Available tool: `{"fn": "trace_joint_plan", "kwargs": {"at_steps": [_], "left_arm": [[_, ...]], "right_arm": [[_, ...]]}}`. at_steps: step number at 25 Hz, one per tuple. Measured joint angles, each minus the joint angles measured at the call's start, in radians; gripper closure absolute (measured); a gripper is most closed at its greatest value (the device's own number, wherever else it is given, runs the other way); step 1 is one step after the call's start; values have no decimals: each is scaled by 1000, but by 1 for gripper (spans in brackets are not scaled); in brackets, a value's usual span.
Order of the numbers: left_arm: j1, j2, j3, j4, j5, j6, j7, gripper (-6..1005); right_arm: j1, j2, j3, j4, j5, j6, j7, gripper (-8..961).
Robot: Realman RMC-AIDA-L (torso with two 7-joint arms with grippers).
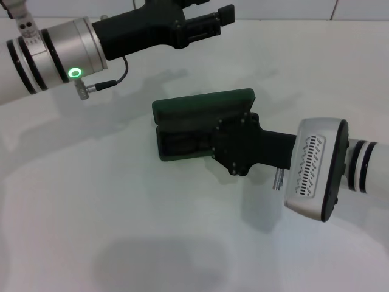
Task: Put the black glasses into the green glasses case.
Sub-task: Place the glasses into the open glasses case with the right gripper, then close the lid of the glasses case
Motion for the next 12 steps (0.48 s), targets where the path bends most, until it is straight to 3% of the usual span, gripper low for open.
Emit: {"fn": "trace_joint_plan", "kwargs": {"at_steps": [7,9,12], "left_arm": [[0,1,0,0,1,-1,5,213],[0,2,0,0,15,-20,2,213],[-12,0,0,0,63,-99,-10,213]], "right_arm": [[-37,-1,34,-23,-9,-78,11,752],[-47,-13,73,-19,-12,-191,48,751],[-50,-51,159,16,-49,-429,170,751]]}}
